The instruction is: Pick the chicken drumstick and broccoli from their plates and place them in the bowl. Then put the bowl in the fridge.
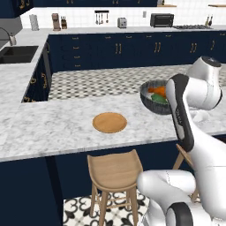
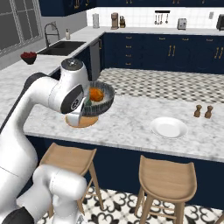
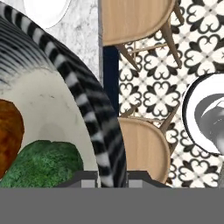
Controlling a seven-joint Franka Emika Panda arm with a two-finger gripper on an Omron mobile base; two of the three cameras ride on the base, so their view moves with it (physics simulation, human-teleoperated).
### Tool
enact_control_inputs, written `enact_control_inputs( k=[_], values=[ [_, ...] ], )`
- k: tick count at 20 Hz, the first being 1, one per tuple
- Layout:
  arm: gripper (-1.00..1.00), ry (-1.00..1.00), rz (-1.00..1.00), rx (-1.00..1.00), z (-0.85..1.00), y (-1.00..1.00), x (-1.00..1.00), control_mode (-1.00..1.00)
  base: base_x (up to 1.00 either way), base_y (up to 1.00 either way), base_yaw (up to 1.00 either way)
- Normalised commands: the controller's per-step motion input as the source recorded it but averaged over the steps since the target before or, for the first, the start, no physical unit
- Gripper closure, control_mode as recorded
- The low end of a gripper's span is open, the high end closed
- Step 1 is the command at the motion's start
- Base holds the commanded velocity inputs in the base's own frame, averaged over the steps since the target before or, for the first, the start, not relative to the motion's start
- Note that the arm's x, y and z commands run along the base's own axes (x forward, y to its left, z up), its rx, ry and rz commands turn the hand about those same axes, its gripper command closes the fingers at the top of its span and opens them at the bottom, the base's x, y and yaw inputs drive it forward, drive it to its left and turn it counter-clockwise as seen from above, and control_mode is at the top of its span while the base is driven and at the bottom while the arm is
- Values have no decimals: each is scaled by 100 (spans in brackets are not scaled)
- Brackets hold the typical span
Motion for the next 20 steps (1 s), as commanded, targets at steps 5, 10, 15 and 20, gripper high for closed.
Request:
enact_control_inputs(
  k=[5, 10, 15, 20],
  values=[
    [100, 0, -1, 0, 27, 31, -87, -100, 0, 0, 0],
    [100, 0, 0, 0, 4, 20, -80, 100, -20, 0, 0],
    [100, 0, 0, 0, 0, 0, 0, 100, -70, -82, -21],
    [100, 0, 0, 0, 0, 0, 0, 100, -15, -100, -24]
  ],
)
